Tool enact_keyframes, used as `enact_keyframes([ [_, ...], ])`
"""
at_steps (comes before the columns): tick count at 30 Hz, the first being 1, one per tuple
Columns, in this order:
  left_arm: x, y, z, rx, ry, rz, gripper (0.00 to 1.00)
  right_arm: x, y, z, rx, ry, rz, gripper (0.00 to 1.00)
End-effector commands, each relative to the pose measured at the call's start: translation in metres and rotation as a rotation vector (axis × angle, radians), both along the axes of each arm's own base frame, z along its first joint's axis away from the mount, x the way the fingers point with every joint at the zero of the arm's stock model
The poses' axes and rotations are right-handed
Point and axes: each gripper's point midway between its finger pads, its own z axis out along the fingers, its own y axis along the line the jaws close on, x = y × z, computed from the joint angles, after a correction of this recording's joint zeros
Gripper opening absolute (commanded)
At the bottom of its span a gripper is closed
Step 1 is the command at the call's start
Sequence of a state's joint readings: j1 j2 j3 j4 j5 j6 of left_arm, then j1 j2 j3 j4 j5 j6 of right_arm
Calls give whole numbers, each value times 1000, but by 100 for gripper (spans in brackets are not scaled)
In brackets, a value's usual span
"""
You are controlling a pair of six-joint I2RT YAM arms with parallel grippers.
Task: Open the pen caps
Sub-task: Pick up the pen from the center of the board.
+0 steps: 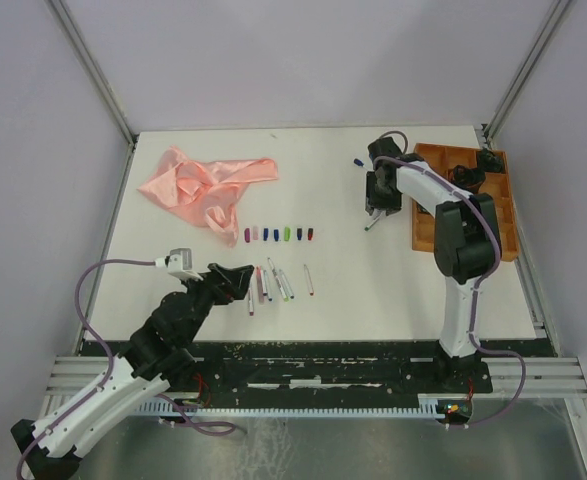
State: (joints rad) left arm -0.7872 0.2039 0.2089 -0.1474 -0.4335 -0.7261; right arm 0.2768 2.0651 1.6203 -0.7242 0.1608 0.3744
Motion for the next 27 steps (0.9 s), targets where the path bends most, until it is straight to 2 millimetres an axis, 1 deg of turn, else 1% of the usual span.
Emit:
enact_keyframes([
  [1, 2, -4, 10, -62, -11, 2, 94, 7, 0, -6, 21, 6, -60, 51],
  [11, 3, -5, 9, -61, -8, 2, 94, 2, -1, -24, 22, 51, -70, 45],
  [15, 2, -4, 10, -60, -7, 2, 94, -2, -5, -30, 17, 69, -80, 42],
  [20, 1, -3, 13, -62, -13, 3, 94, -11, -13, -30, 24, 80, -94, 36],
  [22, 0, -2, 13, -60, -13, 4, 94, -17, -17, -32, 27, 94, -101, 35],
  [27, -1, 0, 14, -65, -13, 8, 94, -32, -22, -32, 38, 115, -99, 29],
])
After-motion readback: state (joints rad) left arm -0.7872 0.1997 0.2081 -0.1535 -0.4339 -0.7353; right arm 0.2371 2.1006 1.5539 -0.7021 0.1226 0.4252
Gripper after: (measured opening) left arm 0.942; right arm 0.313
